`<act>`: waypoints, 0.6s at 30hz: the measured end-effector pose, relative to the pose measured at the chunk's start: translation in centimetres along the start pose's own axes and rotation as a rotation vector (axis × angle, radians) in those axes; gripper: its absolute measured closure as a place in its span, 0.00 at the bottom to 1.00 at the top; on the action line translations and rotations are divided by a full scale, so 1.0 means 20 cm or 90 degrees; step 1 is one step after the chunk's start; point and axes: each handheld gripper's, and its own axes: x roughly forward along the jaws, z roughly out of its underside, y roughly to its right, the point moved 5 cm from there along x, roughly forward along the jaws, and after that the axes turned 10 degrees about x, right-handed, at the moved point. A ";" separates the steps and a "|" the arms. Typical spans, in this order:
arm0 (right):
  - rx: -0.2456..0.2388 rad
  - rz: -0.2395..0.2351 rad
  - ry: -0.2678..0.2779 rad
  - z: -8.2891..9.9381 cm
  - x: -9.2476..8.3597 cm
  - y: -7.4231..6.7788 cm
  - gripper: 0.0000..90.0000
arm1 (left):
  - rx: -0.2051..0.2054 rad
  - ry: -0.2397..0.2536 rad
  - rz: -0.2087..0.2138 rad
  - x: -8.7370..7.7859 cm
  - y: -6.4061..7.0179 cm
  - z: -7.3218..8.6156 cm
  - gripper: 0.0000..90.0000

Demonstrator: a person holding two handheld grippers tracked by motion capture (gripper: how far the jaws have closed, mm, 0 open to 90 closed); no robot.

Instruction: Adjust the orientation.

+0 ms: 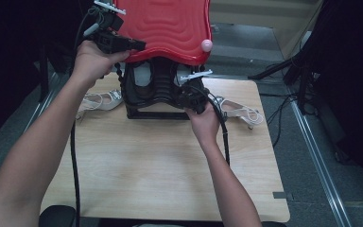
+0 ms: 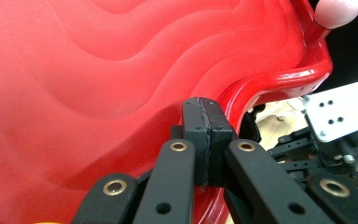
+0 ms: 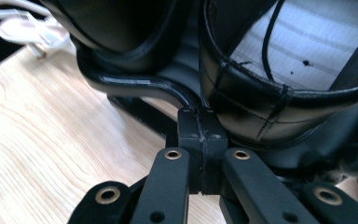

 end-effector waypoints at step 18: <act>0.015 -0.087 0.030 0.15 -0.12 -0.01 0.88 | 0.027 0.034 0.032 -0.14 0.17 0.06 0.68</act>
